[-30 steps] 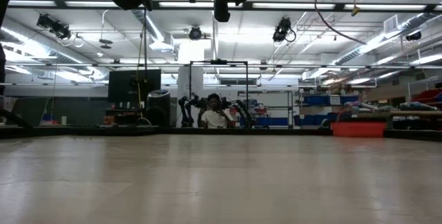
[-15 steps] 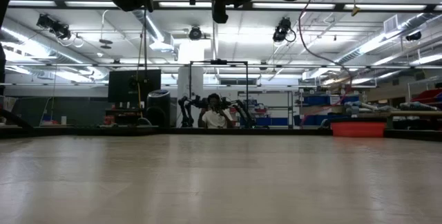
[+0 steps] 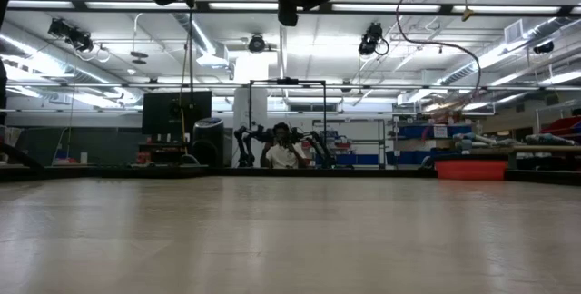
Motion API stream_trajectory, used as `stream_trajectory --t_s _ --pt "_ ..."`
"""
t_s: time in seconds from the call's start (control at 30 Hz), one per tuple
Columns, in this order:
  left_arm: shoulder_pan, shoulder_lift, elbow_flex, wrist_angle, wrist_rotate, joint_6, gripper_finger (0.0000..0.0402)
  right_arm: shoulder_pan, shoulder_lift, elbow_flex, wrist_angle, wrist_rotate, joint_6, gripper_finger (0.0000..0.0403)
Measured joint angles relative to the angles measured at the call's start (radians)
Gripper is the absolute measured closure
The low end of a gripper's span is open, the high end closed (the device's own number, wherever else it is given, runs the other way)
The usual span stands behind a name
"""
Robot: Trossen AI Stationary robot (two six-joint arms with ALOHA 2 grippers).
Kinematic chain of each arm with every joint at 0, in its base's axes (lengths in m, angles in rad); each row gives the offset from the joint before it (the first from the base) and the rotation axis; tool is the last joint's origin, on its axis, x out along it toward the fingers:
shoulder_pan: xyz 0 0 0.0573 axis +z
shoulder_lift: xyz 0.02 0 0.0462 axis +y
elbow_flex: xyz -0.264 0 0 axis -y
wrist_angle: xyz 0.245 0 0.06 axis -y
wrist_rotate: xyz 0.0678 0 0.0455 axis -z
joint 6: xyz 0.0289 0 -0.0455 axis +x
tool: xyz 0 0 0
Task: Coil cords
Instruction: Coil the red wire on the black spool
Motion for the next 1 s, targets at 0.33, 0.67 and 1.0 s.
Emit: stream_trajectory --t_s 0.33,0.67,1.0 --pt "0.017 0.015 0.000 -0.041 0.070 -0.204 0.0234 -0.054 0.001 0.000 0.166 -0.084 -0.091 0.0402" --pt "0.021 0.017 0.000 -0.031 -0.051 -0.291 0.0234 -0.069 0.074 0.000 0.288 -0.088 -0.165 0.0403" --pt "0.021 0.017 0.000 -0.038 -0.054 -0.265 0.0237 -0.069 0.210 0.000 0.479 -0.092 -0.242 0.0402"
